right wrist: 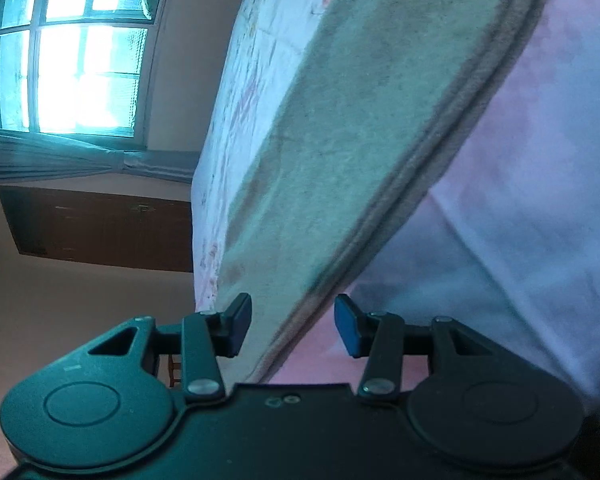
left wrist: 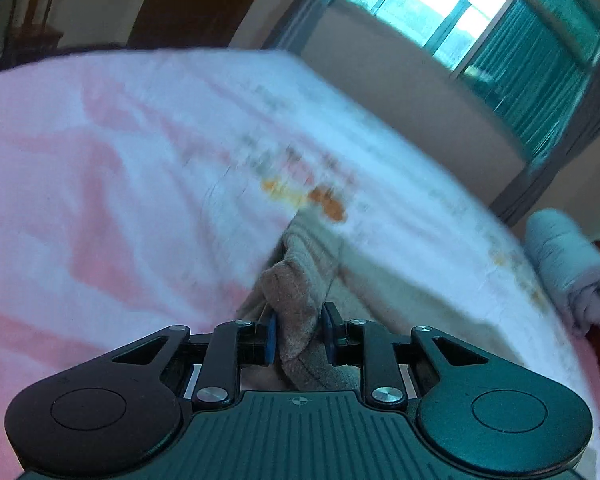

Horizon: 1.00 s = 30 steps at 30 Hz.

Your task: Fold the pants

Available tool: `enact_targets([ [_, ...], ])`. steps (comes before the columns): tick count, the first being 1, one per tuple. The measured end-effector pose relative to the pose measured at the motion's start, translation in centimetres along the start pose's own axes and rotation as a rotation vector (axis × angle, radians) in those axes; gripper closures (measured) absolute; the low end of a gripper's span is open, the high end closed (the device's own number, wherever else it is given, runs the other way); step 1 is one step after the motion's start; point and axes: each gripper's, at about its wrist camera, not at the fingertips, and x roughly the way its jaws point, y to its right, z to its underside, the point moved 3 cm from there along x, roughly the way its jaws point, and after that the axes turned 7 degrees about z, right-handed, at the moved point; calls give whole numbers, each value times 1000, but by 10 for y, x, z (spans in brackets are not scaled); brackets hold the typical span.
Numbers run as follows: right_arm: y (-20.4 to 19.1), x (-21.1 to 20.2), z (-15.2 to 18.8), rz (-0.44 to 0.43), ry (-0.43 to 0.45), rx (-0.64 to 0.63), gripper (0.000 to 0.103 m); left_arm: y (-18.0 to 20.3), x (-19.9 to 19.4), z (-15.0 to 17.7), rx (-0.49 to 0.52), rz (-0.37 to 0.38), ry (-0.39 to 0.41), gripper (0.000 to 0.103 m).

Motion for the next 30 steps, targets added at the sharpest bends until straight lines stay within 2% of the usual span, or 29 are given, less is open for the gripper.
enact_targets([
  [3,2,-6,-3,4,10,-2,64,9,0,-6,37,36,53,80],
  [4,4,-8,-4,6,15,5,61,10,4,-6,55,21,41,80],
  [6,9,-14,-8,13,32,17,60,-3,21,2,59,-68,-54,80],
  [8,16,-18,-10,-4,44,49,60,-15,24,7,12,-45,-59,80],
  [11,18,-24,-14,-38,67,64,60,-11,21,6,29,-50,-64,79],
  [14,16,-18,-17,-33,76,62,62,-8,22,3,43,-65,-85,77],
  [15,15,-15,-18,-21,69,65,65,-6,23,2,56,-73,-90,77],
  [18,7,-6,-22,20,83,22,103,-2,22,3,83,-87,-97,76],
  [19,3,-7,-23,42,96,-2,103,-1,21,2,86,-89,-93,76],
  [22,-8,-8,-24,21,124,-48,103,5,17,2,146,-97,-56,76],
  [25,13,7,-21,138,74,-23,103,2,25,9,146,-123,-80,76],
  [27,24,7,-21,104,58,2,103,2,23,6,134,-118,-81,75],
  [28,24,3,-20,86,48,13,96,3,21,5,138,-114,-79,69],
  [29,22,-3,-20,66,34,14,87,5,16,2,152,-120,-68,59],
  [30,16,-11,-19,44,31,-14,82,6,8,1,172,-154,-48,28],
])
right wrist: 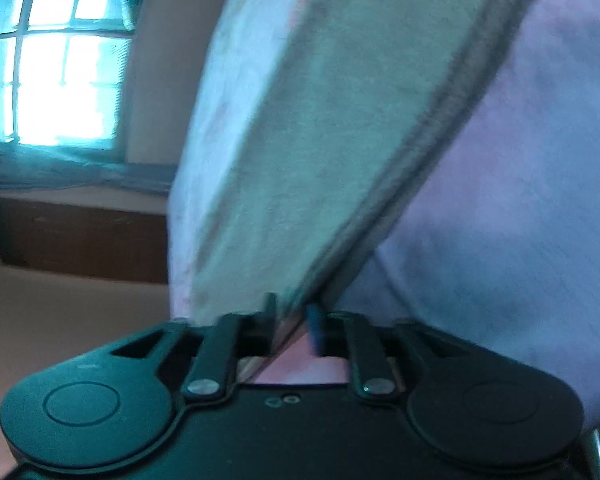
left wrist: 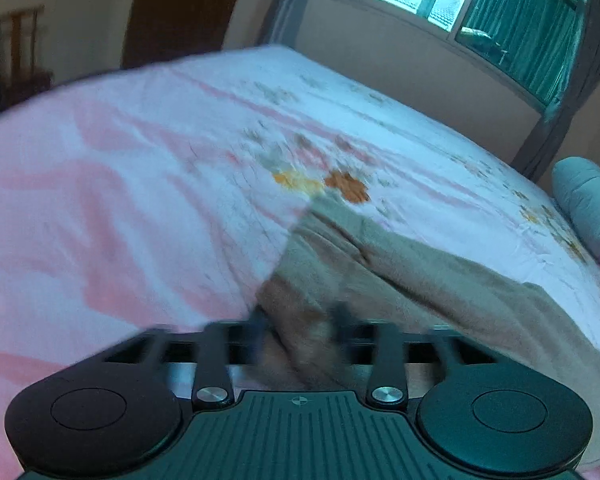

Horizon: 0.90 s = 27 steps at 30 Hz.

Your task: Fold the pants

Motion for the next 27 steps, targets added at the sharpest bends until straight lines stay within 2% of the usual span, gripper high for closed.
enact_targets([
  [1,-9,-8,0,-8,8,-62,82,0,-11,-2,30,-48,32,16],
  [3,-34,-20,-5,-26,10,-203,82,4,-29,-5,87,-58,77,16],
  [5,-67,-17,-19,-54,13,-328,82,15,-38,-8,123,-46,85,16],
  [9,-139,31,-51,-60,13,-590,76,47,-37,-11,168,21,84,16],
  [11,-172,68,-58,-37,12,-736,64,58,-26,-8,209,-4,60,16],
  [12,-186,85,-59,-32,-1,-809,51,61,-19,-5,237,-40,41,16],
  [13,-200,105,-58,-30,-24,-884,43,64,-14,-2,254,-66,31,16],
  [17,-234,169,-45,-3,-156,-1172,45,60,-6,9,274,-121,33,16],
  [19,-234,188,-40,-3,-227,-1262,51,56,-6,15,274,-143,25,16],
  [20,-235,200,-42,-13,-261,-1265,53,52,-7,18,270,-158,22,16],
  [24,-229,240,-51,-28,-390,-1238,73,39,-7,21,219,-162,25,16],
  [27,-225,249,-53,-49,-443,-1234,77,38,-1,22,212,-163,18,16],
])
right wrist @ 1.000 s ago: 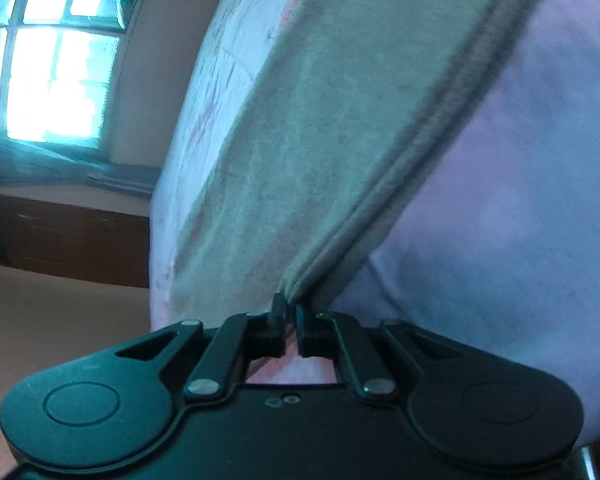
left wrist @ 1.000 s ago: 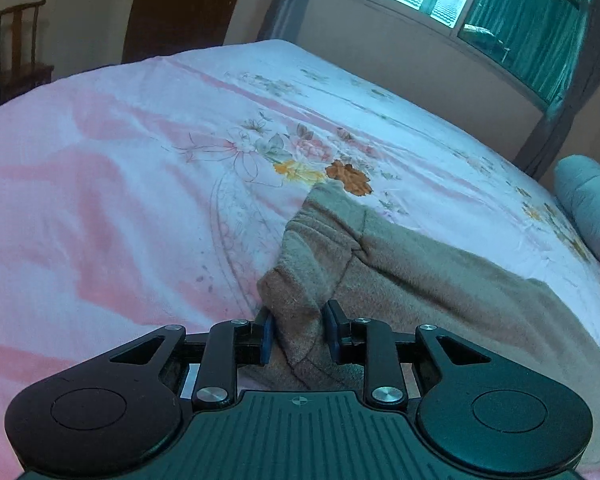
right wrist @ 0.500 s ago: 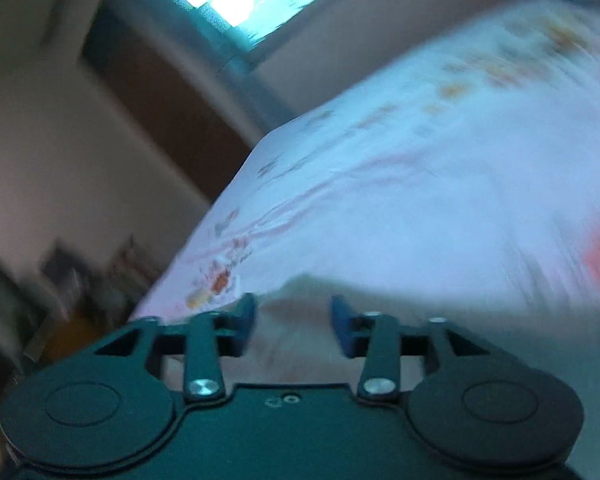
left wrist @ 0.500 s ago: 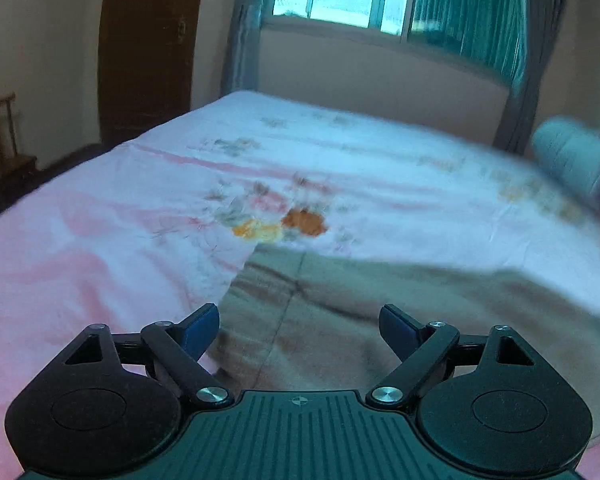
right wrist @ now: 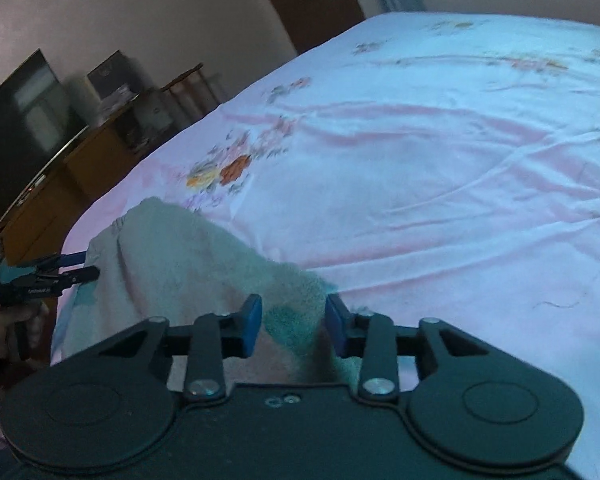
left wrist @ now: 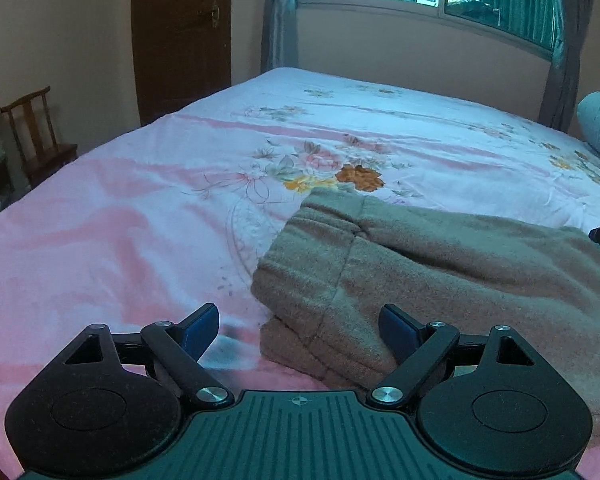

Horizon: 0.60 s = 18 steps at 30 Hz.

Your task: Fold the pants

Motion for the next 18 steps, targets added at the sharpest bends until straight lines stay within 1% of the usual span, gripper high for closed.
enact_targets([
  [3,-1,4,-3,-61,-30,-19,80,1,3,2,2,1,-5,16],
  [5,-5,-1,-4,-84,-39,-45,80,-1,5,4,-11,8,-7,15],
  [6,-6,-3,-6,-75,-32,-64,81,-2,6,5,-19,13,-6,14],
  [7,-4,-4,-8,-34,-21,-74,78,-4,7,6,-29,18,-5,14],
  [8,-2,-3,-10,-10,-17,-69,78,-5,7,7,-40,24,-4,13],
  [10,6,2,-12,-15,-28,-38,74,-7,8,8,-54,30,-4,13],
  [11,8,4,-12,-16,-42,-30,74,-7,8,9,-55,31,-5,12],
  [13,11,9,-9,-57,-78,-6,74,-7,8,9,-50,33,-5,12],
  [16,8,0,-7,-147,-67,12,75,-6,9,10,-43,33,-5,12],
  [18,4,-4,-6,-204,-84,10,74,-6,10,10,-42,33,-6,11],
])
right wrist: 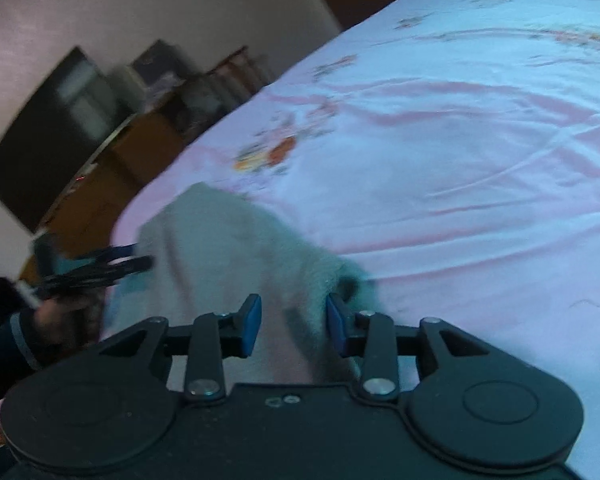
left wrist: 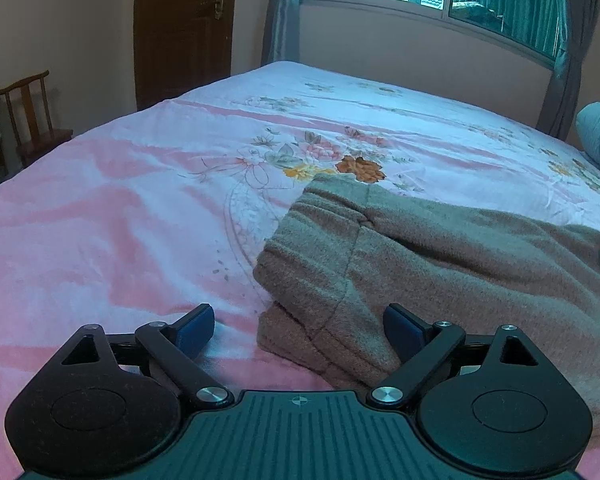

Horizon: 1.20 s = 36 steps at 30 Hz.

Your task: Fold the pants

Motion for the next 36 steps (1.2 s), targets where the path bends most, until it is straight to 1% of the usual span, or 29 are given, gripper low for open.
enact_targets([
  [2,-1,1,-1,-37,-18,14,74,0,1,1,0,-1,0,11],
  [3,0,4,-2,-36,-21,20,72,0,1,0,-1,-2,0,11],
  [5,6,12,-7,3,-27,37,71,1,0,0,0,-5,1,11],
  [8,12,25,-12,25,-39,82,72,3,0,0,9,-14,0,11],
  [11,4,32,-14,87,-60,19,93,4,0,-1,17,-22,-9,11],
  [12,1,30,-15,114,-55,-5,100,5,0,-2,22,-25,-11,11],
  [15,-7,21,-19,169,-20,-50,103,11,0,-6,85,-48,-7,11],
  [17,-6,16,-22,200,7,-53,103,15,2,-7,118,-59,-7,11],
  [19,-1,18,-23,245,28,-33,103,14,4,-8,108,-59,-19,8],
  [21,8,33,-17,297,-8,-26,103,10,7,-8,81,-56,-25,5],
  [22,11,39,-14,310,-17,-14,103,8,7,-8,70,-53,-26,5],
  [26,9,36,-15,315,-12,-6,103,7,7,-6,72,-50,-23,5],
  [27,7,32,-16,317,-5,-12,102,7,6,-6,74,-51,-21,5],
  [28,5,28,-17,324,8,-12,93,8,6,-6,79,-52,-22,5],
  [31,3,10,-18,346,90,6,89,5,7,-5,65,-44,-25,4],
  [33,4,-4,-9,384,119,45,89,4,4,-7,51,-45,-31,4],
  [35,-3,-26,3,413,159,81,89,10,-9,-12,71,-68,-5,4],
  [36,-13,-41,16,445,194,72,87,16,-18,-15,78,-66,22,4],
])
